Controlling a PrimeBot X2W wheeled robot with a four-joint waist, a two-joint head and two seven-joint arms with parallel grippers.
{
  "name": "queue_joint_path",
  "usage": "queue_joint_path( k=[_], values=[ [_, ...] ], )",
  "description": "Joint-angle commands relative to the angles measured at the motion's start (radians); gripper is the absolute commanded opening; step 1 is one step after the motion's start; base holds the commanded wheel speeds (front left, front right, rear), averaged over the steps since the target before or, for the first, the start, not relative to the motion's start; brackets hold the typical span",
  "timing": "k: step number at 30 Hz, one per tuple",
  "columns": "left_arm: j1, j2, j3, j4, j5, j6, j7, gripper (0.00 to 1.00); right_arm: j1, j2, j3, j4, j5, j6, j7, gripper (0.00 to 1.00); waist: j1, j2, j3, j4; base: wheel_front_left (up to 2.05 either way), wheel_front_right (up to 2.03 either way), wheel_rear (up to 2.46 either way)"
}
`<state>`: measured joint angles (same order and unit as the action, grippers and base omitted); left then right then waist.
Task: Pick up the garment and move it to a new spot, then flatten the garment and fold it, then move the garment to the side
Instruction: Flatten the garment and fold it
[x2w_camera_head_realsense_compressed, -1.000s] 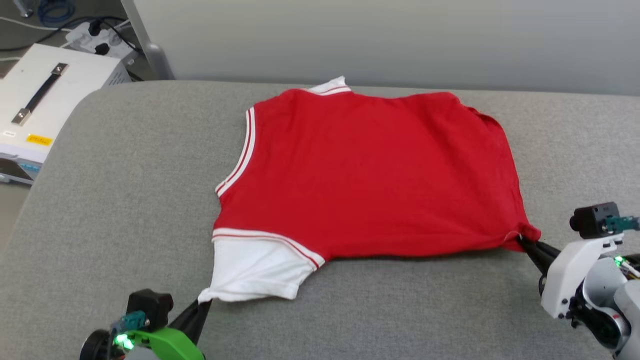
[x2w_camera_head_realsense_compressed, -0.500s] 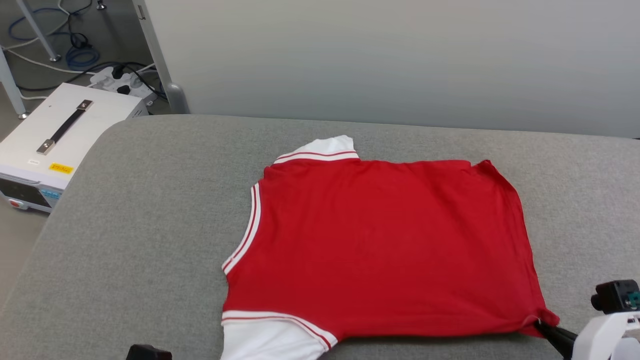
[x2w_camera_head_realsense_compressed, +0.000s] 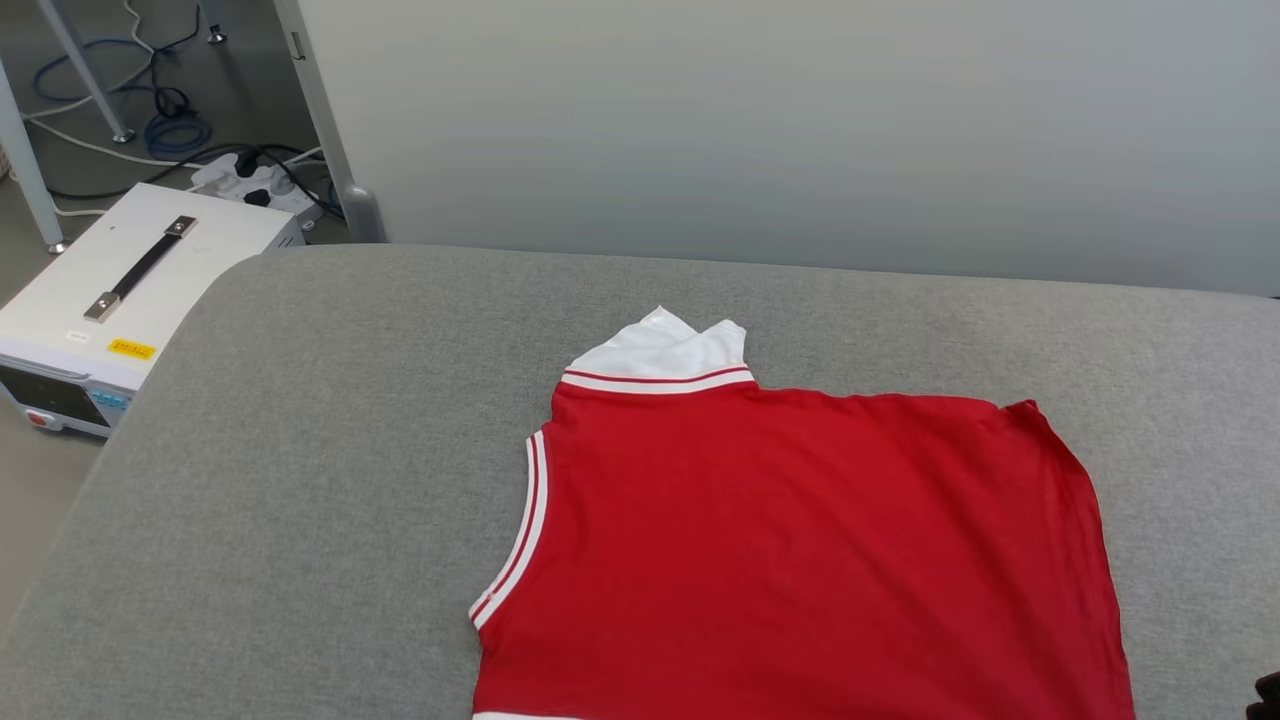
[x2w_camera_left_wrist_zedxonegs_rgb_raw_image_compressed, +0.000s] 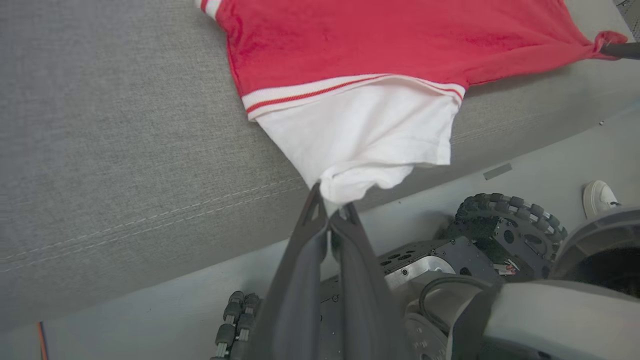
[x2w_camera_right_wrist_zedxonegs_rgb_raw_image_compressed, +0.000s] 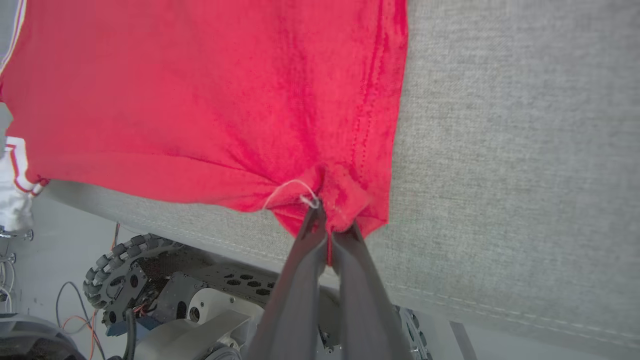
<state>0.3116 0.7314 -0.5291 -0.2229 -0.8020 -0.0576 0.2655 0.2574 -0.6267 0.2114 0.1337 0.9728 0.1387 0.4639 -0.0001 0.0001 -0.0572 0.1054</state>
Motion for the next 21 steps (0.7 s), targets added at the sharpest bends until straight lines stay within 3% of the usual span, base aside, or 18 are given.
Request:
queue_joint_path(
  k=[1, 9, 21],
  values=[
    [-0.009, 0.007, 0.017, -0.012, 0.002, -0.003, -0.017, 0.0, 0.015, 0.012, -0.032, -0.028, -0.02, -0.008, 0.004, 0.0, 0.0001, -0.0001, 0.007, -0.002, 0.0, 0.0, 0.0],
    [-0.152, -0.026, 0.076, -0.019, 0.061, 0.001, -0.105, 0.0, -0.004, 0.079, -0.154, -0.153, -0.1, -0.008, 0.019, 0.0, 0.0001, -0.0001, 0.056, -0.014, 0.0, 0.0, 0.0],
    [-0.419, -0.085, 0.048, 0.081, 0.12, -0.025, -0.065, 0.0, -0.192, 0.131, -0.201, -0.162, -0.221, -0.008, 0.083, 0.0, 0.0001, -0.0001, 0.21, -0.042, 0.0, 0.0, 0.0]
  ],
)
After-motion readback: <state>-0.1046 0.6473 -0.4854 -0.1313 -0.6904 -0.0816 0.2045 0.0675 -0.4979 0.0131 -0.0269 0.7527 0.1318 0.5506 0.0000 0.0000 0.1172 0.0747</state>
